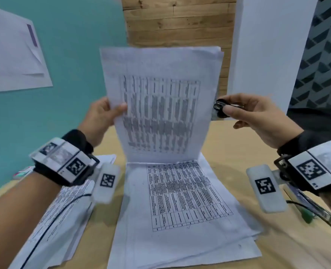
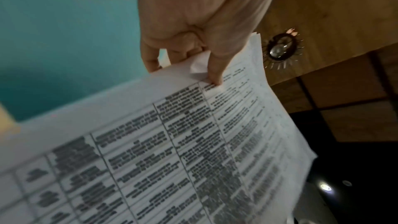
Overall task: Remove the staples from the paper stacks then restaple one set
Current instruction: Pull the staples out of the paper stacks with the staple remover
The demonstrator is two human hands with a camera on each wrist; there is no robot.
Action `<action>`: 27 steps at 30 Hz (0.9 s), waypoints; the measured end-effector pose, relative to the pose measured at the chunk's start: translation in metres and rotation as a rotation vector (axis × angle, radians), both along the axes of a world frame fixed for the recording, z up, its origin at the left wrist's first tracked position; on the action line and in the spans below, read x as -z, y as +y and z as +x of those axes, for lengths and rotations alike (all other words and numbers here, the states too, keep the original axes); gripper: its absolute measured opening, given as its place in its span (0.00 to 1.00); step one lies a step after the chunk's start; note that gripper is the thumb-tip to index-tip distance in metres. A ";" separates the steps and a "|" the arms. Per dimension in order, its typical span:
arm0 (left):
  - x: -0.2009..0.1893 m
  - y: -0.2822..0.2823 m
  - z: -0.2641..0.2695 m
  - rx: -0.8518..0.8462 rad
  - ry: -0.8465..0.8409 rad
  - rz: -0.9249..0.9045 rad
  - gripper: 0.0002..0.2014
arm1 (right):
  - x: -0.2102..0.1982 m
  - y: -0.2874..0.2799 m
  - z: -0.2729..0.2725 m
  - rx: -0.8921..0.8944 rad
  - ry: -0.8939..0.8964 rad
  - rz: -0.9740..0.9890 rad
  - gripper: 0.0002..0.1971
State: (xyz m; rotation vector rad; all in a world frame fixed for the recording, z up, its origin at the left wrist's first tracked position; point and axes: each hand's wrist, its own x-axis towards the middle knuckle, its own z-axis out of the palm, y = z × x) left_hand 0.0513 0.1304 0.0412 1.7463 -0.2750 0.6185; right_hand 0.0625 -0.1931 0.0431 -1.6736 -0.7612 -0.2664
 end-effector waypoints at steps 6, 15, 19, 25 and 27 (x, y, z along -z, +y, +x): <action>-0.059 0.049 -0.031 -0.278 -0.136 0.043 0.15 | 0.021 0.019 -0.002 -0.027 0.199 -0.303 0.27; -0.063 0.120 -0.066 -0.581 0.356 0.194 0.12 | 0.046 0.036 -0.015 -0.147 0.197 -1.185 0.10; -0.020 0.162 -0.061 -0.675 0.718 0.461 0.07 | 0.046 0.036 -0.013 -0.153 0.207 -1.189 0.11; 0.055 0.218 -0.023 -0.689 1.108 0.902 0.24 | 0.061 0.039 -0.005 -0.184 0.276 -1.217 0.11; 0.066 0.222 -0.017 -0.673 1.186 1.009 0.24 | 0.063 0.039 -0.002 -0.194 0.293 -1.209 0.13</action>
